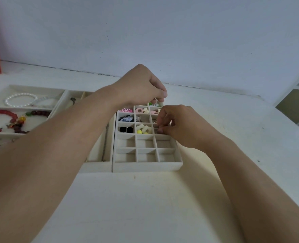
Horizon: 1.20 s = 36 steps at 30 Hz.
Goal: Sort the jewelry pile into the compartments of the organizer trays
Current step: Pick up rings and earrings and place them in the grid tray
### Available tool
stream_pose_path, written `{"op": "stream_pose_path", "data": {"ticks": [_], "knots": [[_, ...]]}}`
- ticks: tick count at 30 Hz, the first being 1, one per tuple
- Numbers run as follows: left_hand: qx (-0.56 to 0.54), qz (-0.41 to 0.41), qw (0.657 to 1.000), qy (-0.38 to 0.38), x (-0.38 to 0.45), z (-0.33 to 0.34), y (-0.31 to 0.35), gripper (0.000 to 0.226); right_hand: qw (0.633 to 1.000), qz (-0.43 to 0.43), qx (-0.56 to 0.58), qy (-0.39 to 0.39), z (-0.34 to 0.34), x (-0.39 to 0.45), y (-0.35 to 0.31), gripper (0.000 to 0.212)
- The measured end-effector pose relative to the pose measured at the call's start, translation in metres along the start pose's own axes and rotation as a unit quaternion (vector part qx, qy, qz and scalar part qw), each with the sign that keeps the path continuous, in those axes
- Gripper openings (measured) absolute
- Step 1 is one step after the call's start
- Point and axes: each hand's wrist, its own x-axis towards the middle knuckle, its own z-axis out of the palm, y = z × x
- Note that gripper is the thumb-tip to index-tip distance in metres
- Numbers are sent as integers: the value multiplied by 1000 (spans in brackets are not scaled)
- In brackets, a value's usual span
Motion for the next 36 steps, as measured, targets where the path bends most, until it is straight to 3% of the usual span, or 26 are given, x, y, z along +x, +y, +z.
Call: {"op": "stream_pose_path", "data": {"ticks": [10,20,24,36], "knots": [[14,-21,999,-25,2,-1,-1,11,997,26,64,15,-7,-5,-3,16],[10,-11,999,-42,1,2,-2,8,965,45,129,222,-25,-6,7,16],[-13,1,998,-62,0,3,-1,10,964,44,152,213,-22,-8,6,25],[-24,21,995,-90,-3,5,0,14,960,26,191,203,-25,-11,4,8]]}}
